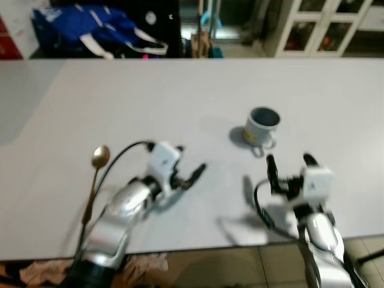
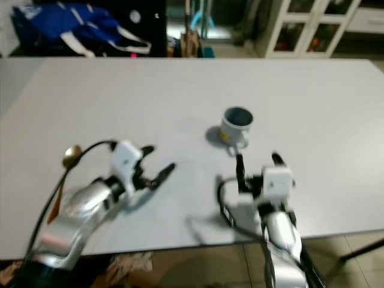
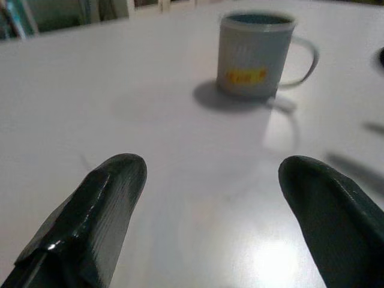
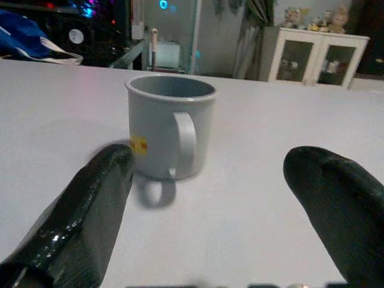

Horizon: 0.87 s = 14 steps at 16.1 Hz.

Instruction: Setting the table

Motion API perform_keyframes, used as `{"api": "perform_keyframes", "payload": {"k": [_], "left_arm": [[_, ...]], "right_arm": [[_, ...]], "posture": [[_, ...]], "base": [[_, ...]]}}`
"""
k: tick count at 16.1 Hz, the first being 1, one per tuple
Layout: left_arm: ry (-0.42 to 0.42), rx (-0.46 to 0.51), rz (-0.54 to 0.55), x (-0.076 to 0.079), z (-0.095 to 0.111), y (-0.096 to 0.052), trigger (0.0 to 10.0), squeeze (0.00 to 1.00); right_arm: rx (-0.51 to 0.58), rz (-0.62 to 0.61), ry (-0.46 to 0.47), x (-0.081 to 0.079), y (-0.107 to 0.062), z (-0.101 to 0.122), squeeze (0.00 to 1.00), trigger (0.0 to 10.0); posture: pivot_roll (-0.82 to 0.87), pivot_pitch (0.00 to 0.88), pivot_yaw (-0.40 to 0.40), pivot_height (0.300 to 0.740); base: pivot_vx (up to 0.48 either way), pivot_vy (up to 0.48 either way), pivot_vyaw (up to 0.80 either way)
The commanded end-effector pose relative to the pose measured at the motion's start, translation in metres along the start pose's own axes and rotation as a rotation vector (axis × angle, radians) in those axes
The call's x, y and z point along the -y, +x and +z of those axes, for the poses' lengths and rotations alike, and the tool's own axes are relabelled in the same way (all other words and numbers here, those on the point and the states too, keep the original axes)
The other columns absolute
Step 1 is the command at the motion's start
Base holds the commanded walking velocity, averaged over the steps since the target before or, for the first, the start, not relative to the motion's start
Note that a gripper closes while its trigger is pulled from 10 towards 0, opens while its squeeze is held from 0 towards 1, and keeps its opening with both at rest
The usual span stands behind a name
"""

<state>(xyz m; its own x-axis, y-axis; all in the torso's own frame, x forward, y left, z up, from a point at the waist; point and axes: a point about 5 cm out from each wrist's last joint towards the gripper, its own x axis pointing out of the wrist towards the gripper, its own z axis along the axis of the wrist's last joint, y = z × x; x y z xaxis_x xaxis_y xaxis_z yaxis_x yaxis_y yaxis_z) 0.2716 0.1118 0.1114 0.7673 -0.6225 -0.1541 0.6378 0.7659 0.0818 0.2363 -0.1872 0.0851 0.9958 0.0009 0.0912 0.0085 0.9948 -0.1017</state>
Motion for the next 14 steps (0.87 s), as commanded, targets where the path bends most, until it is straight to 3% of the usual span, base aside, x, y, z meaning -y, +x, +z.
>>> {"api": "perform_keyframes", "payload": {"k": [1, 5, 8, 14], "left_arm": [[-0.012, -0.004, 0.001, 0.001, 0.001, -0.002, 10.0, 0.0], [-0.145, -0.062, 0.13, -0.005, -0.007, -0.022, 10.0, 0.0], [-0.216, -0.042, 0.324, -0.014, -0.007, -0.041, 10.0, 0.0], [-0.166, -0.011, 0.307, -0.01, 0.009, -0.029, 10.0, 0.0]], "right_arm": [[0.019, -0.002, -0.015, 0.0, 0.001, 0.007, 0.0, 10.0], [-0.059, 0.033, 0.004, -0.005, -0.035, 0.006, 0.0, 10.0], [-0.093, 0.045, 0.057, -0.005, -0.027, 0.004, 0.0, 10.0], [-0.11, 0.067, 0.06, -0.004, 0.001, -0.001, 0.0, 10.0]], "posture": [[-0.06, 0.0, -0.012, 0.74], [-0.07, 0.0, -0.002, 0.74], [-0.05, 0.0, -0.024, 0.74], [-0.04, 0.0, -0.026, 0.74]], "base": [[0.0, 0.0, 0.0], [0.0, 0.0, 0.0], [0.0, 0.0, 0.0], [0.0, 0.0, 0.13]]}}
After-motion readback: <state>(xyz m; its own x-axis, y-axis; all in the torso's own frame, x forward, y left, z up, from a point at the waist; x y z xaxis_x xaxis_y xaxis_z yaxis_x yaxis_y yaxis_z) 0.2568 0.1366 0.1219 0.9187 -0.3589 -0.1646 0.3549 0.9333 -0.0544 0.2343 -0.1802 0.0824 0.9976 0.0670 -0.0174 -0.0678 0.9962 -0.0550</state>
